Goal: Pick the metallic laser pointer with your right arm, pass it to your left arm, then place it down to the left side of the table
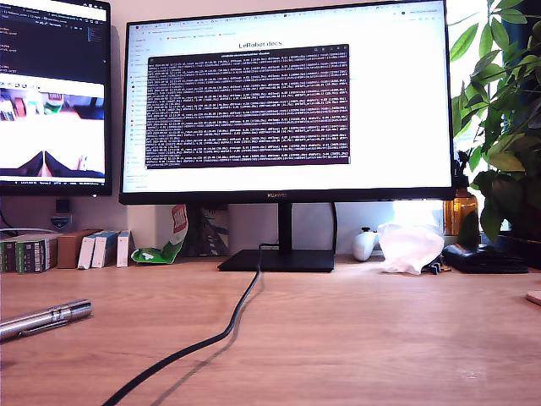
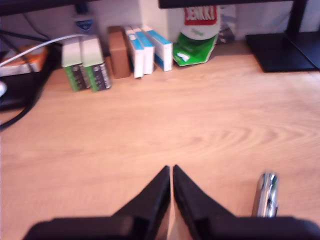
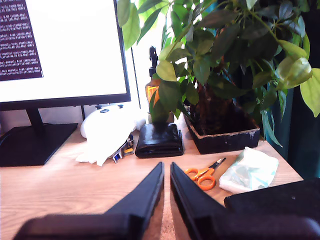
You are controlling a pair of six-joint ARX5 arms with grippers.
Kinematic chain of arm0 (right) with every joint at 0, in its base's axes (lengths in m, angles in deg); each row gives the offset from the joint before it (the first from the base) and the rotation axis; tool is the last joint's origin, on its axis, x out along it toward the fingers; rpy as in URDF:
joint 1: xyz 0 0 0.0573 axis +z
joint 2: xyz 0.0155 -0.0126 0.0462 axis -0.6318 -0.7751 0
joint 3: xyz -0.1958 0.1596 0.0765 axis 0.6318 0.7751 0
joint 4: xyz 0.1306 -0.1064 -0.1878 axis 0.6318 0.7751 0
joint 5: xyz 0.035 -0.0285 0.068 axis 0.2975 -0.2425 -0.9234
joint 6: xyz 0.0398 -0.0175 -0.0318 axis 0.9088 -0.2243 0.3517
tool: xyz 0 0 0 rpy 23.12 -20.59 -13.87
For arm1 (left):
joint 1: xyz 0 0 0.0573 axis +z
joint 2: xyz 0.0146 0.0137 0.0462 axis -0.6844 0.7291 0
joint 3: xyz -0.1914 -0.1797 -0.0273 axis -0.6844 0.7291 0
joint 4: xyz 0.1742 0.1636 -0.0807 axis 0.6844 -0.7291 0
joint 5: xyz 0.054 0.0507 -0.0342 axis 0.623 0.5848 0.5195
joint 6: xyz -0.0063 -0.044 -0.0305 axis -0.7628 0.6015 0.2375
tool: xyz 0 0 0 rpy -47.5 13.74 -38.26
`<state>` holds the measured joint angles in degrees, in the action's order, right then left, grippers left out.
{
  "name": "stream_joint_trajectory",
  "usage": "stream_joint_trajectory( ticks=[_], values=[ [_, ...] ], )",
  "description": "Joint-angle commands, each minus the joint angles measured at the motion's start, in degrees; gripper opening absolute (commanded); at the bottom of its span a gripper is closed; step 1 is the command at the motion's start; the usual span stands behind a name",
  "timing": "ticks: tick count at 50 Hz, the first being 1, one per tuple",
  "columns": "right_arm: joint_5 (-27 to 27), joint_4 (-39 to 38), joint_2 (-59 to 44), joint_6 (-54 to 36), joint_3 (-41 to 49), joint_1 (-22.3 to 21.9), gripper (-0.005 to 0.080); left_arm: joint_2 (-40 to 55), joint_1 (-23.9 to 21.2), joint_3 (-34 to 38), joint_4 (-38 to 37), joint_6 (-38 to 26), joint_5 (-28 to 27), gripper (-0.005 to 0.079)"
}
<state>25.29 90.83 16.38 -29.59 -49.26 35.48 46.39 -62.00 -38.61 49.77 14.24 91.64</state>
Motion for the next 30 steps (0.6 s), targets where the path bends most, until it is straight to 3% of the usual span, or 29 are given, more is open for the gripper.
stream_joint_trajectory(
  ticks=[1,10,15,30],
  values=[
    [-0.26,-0.74,0.37,0.17,1.11,-0.04,0.0,-1.77,-2.71,1.77,-1.38,0.2,3.74,-0.0019],
    [-3.69,-2.32,0.37,0.17,2.64,-0.04,0.0,-6.29,-8.37,1.77,-5.29,0.33,13.75,-0.0019],
    [-4.31,-2.93,0.37,0.02,3.1,-0.04,0.0,-9.18,-9.64,1.77,-5.49,1.88,15.98,-0.0019],
    [-4.85,-2.69,0.37,0.0,3.1,-0.04,0.0,-16.98,-9.01,1.77,-5.49,1.95,7.87,-0.0019]
  ],
)
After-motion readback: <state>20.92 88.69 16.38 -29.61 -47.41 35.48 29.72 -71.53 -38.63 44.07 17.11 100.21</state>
